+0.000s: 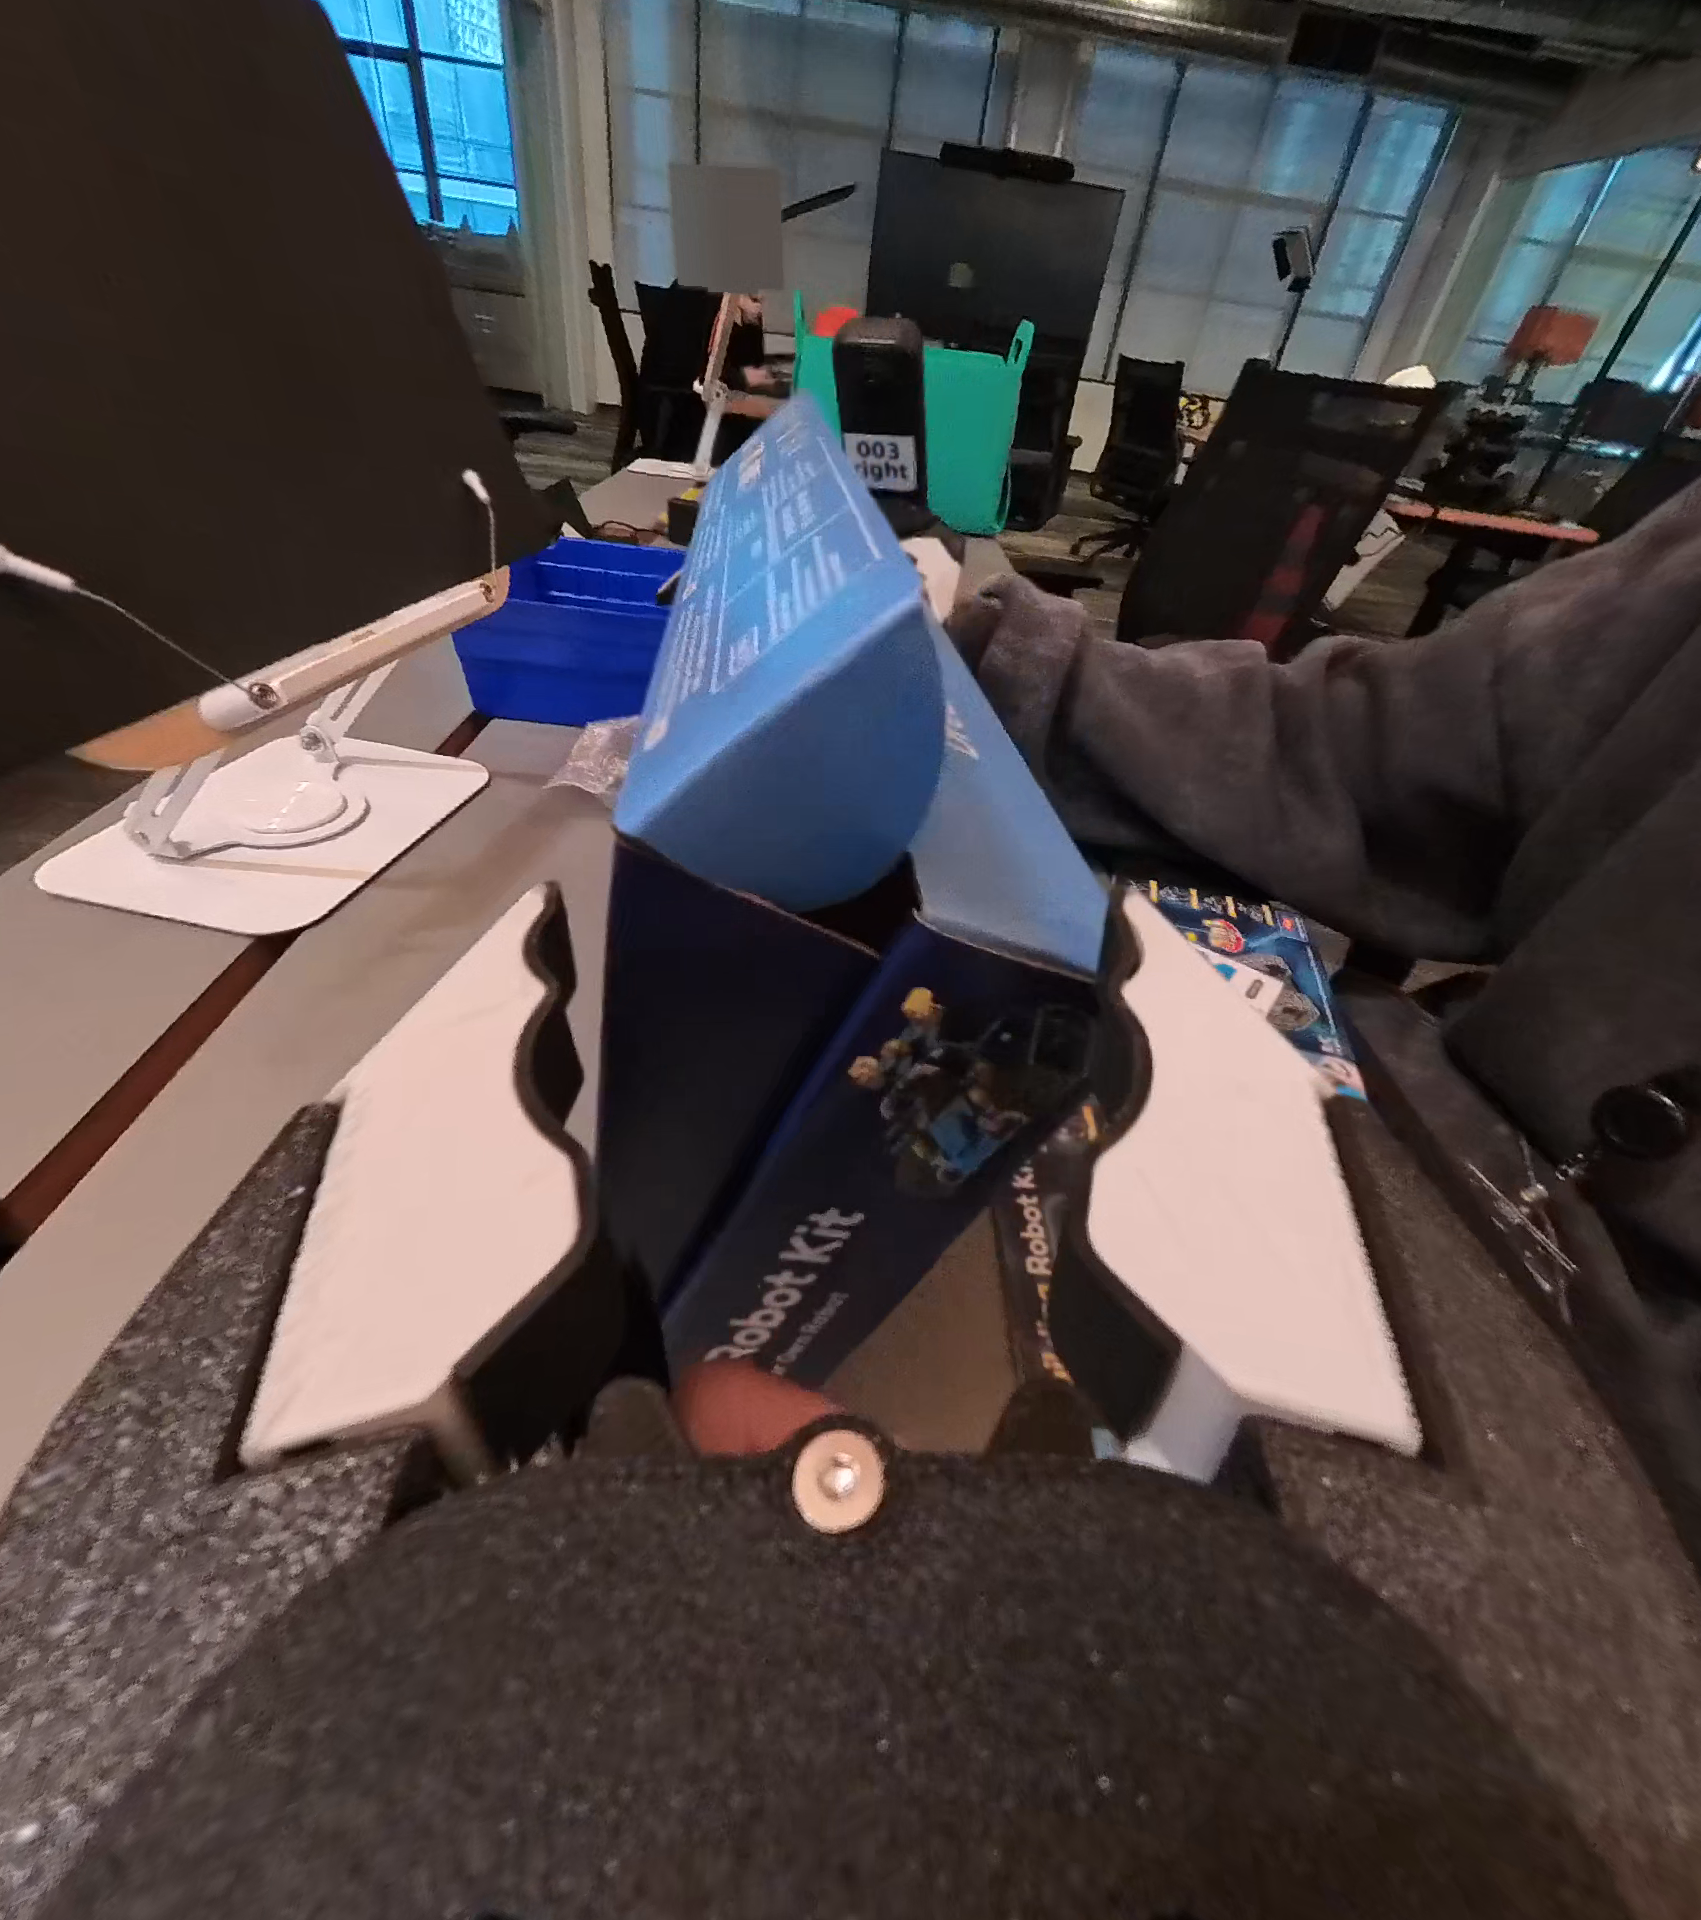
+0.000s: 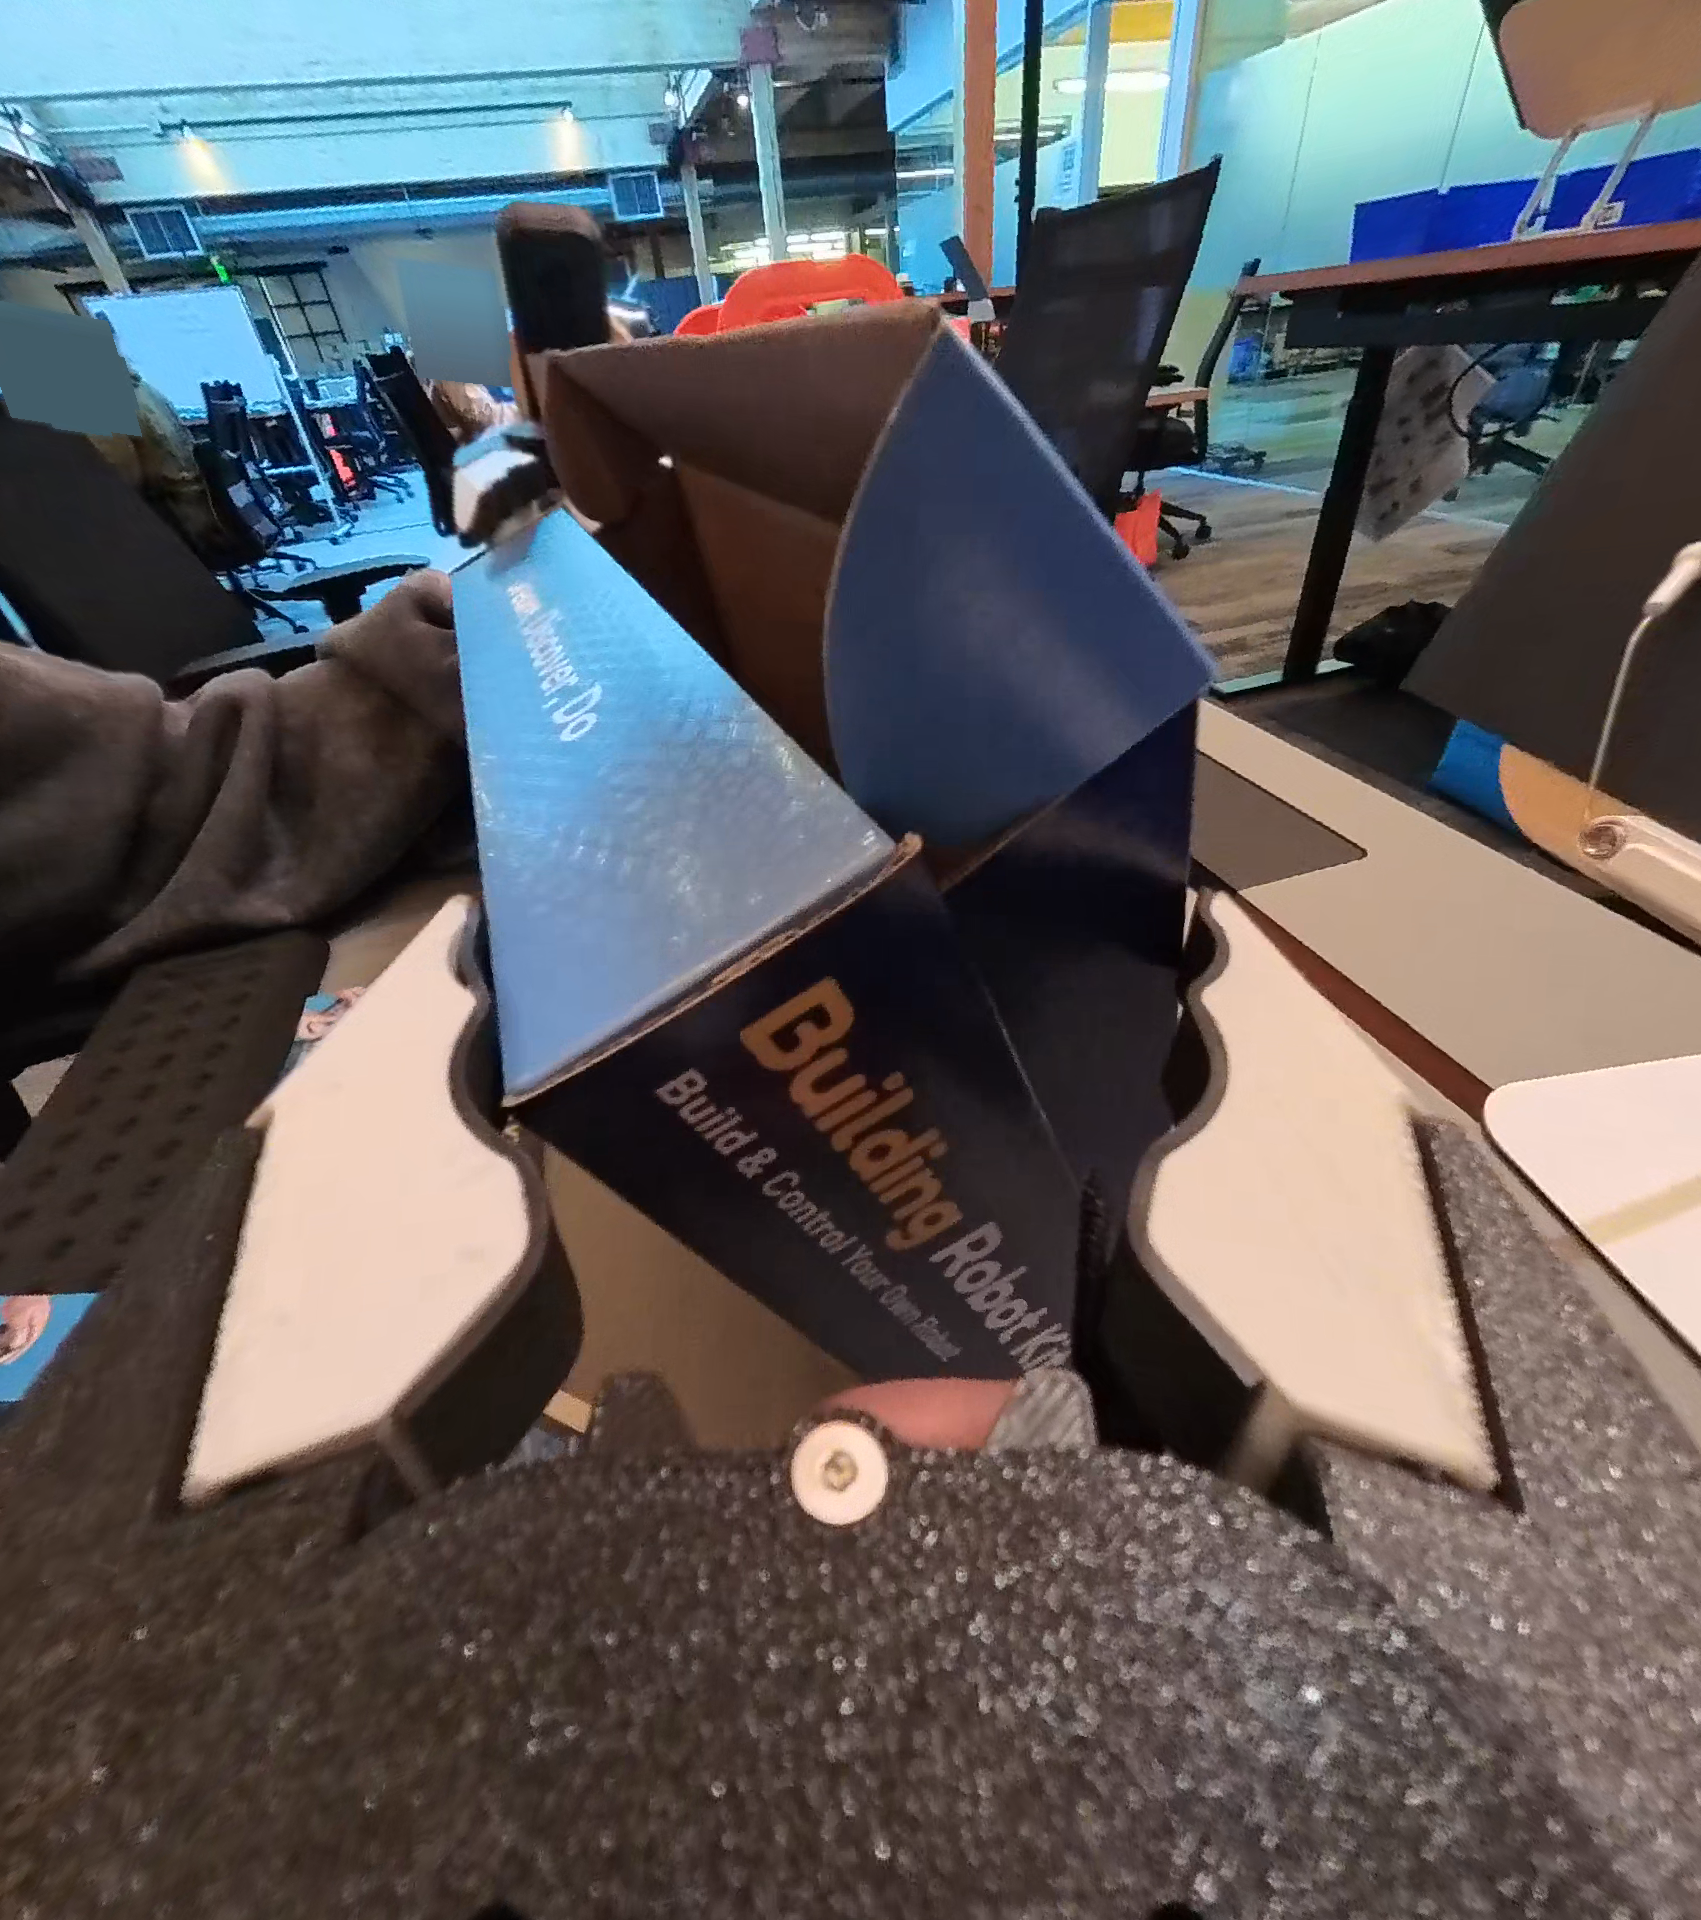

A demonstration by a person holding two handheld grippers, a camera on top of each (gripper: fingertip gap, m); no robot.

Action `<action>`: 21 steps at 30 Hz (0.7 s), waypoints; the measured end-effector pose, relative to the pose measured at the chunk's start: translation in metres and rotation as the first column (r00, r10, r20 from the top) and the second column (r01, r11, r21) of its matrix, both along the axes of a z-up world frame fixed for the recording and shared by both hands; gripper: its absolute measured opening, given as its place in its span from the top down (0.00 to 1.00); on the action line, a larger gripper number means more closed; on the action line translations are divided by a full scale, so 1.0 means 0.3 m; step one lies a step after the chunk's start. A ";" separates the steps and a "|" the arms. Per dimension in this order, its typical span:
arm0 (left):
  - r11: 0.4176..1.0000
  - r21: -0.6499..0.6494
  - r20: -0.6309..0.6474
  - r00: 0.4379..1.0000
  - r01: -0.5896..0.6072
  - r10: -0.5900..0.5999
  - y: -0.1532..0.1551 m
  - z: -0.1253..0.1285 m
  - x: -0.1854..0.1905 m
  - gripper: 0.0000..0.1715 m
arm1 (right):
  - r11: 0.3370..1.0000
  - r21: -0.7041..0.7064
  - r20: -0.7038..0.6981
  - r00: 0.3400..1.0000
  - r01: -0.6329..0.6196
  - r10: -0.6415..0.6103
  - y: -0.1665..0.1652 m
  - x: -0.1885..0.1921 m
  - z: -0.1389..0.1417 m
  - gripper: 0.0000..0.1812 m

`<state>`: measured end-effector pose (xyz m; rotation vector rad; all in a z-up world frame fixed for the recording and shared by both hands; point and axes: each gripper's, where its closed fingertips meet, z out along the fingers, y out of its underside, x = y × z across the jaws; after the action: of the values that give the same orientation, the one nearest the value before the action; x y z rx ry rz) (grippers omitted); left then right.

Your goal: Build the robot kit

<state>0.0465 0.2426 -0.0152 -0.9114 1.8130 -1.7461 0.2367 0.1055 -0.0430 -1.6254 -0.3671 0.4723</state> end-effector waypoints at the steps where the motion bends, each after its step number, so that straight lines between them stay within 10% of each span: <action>1: 1.000 0.003 0.002 1.000 0.005 -0.005 -0.003 -0.002 -0.016 0.40 | 1.000 -0.004 -0.003 1.000 -0.001 0.001 0.001 0.006 0.001 0.30; 21: 0.989 0.012 -0.049 0.988 -0.149 0.150 0.040 -0.115 0.130 0.23 | 0.979 -0.197 -0.183 0.979 0.051 -0.088 0.121 0.154 -0.012 0.35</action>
<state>0.0854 0.2546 -0.0496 -1.0678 1.7331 -1.6362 0.2828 0.1417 -0.0467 -1.7549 -0.1219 0.6199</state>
